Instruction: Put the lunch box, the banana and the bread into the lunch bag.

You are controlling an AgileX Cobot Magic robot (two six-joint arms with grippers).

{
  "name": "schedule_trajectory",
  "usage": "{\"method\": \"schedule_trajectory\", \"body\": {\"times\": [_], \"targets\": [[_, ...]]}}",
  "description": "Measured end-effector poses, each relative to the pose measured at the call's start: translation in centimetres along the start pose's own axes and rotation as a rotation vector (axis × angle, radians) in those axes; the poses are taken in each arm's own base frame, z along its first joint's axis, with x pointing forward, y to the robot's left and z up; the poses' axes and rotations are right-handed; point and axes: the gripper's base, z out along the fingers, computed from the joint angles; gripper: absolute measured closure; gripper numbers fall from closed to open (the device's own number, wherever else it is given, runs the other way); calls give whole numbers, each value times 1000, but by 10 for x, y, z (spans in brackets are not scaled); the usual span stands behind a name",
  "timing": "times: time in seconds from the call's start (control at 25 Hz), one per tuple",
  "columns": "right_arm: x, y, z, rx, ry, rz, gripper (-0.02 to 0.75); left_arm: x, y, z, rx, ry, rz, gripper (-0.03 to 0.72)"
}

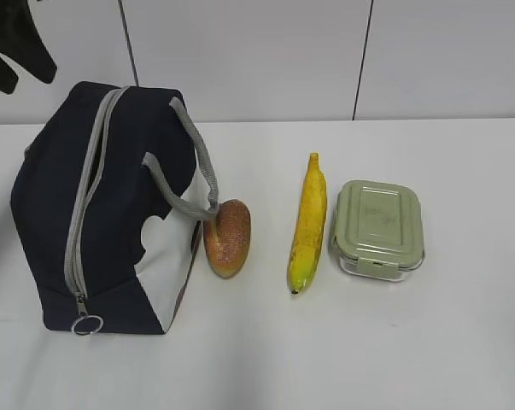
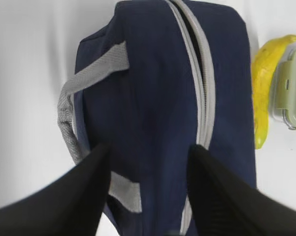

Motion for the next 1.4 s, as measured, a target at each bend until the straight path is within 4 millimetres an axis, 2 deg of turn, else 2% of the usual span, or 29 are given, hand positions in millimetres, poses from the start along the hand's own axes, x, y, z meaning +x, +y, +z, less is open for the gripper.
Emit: {"method": "schedule_trajectory", "body": {"times": [0.08,0.36,0.68,0.92,1.12,1.24,1.4], "targets": [[0,0,0,0,0,0,268,-6,3,13,-3,24,-7,323],[0,0,0,0,0,0,268,-12,9,40,-9,79,-1,323],[0,0,0,0,0,0,268,-13,8,46,15,91,-2,323],[0,0,0,0,0,0,268,-16,8,64,60,128,-20,323],[0,0,0,0,0,0,268,-16,9,68,61,136,-22,332],[0,0,0,0,0,0,268,-16,9,68,56,136,-17,405],[0,0,0,0,0,0,268,-16,9,68,52,136,-6,595]]}}
